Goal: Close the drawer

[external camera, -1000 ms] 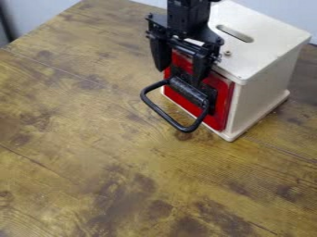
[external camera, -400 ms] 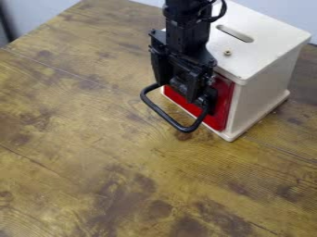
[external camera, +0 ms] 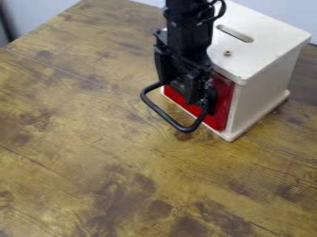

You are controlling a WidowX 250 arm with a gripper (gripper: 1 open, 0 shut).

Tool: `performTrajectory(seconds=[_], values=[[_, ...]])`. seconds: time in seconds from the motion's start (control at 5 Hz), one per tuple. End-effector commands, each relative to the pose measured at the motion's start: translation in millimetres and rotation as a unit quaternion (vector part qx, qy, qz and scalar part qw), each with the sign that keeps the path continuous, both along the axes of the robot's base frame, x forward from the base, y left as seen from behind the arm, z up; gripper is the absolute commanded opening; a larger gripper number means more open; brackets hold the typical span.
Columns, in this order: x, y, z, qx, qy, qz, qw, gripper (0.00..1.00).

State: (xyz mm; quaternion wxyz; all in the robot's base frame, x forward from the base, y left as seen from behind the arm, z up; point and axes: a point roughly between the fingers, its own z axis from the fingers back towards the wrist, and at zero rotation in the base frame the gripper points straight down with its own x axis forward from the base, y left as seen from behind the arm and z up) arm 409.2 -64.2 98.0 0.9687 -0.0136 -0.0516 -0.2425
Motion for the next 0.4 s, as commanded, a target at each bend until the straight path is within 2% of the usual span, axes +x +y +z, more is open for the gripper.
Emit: performTrajectory(seconds=[0.0,0.2], values=[[-2.9,18.8,29.3,-0.005,-0.028,0.061,0.9977,1.00],[-7.7,21.9,33.4,0.001,-0.038,0.110,0.9932,1.00]])
